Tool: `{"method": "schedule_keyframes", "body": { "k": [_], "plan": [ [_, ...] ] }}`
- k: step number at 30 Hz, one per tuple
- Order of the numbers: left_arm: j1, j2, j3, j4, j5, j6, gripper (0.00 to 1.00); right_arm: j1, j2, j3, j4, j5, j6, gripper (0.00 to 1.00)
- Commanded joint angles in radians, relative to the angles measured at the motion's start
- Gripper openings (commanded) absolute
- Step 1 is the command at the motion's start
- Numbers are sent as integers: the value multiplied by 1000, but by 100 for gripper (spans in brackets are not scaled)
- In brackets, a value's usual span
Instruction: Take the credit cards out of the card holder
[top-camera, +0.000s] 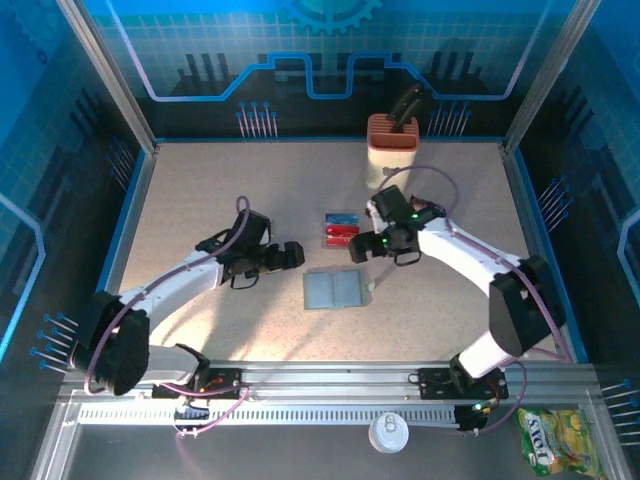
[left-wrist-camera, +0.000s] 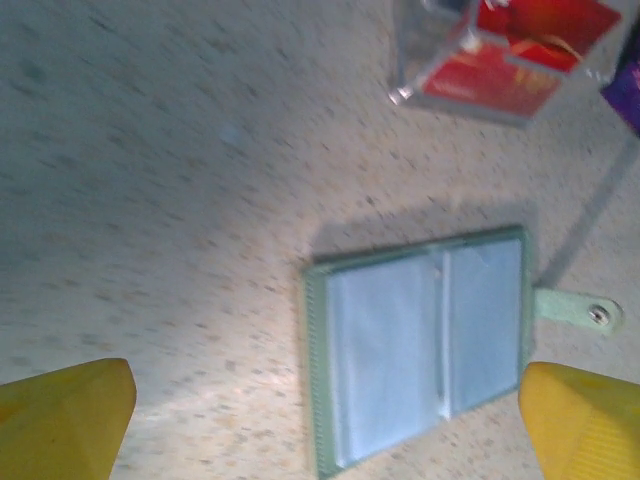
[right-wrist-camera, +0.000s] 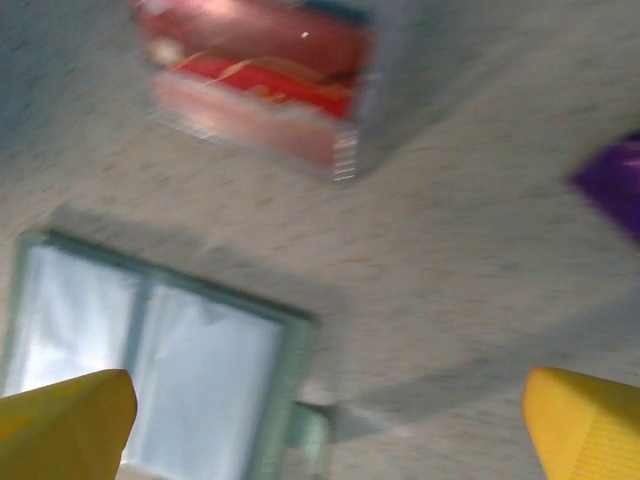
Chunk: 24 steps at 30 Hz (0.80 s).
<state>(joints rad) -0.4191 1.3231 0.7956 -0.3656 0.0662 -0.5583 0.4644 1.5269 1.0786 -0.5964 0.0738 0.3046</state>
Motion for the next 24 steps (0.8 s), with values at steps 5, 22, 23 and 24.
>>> {"method": "schedule_keyframes", "body": {
  "k": [5, 22, 23, 24],
  "plan": [
    [85, -119, -30, 5, -410, 175, 99, -167, -170, -273, 371, 187, -219, 100],
    [338, -22, -371, 900, -431, 509, 99, -362, -22, -611, 1341, 119, -316, 100],
    [359, -3, -384, 948, -406, 504, 99, -369, -32, -630, 1349, 110, -308, 100],
    [379, 18, -396, 1010, -378, 498, 99, -376, -19, -662, 1424, 89, -308, 100]
  ]
}}
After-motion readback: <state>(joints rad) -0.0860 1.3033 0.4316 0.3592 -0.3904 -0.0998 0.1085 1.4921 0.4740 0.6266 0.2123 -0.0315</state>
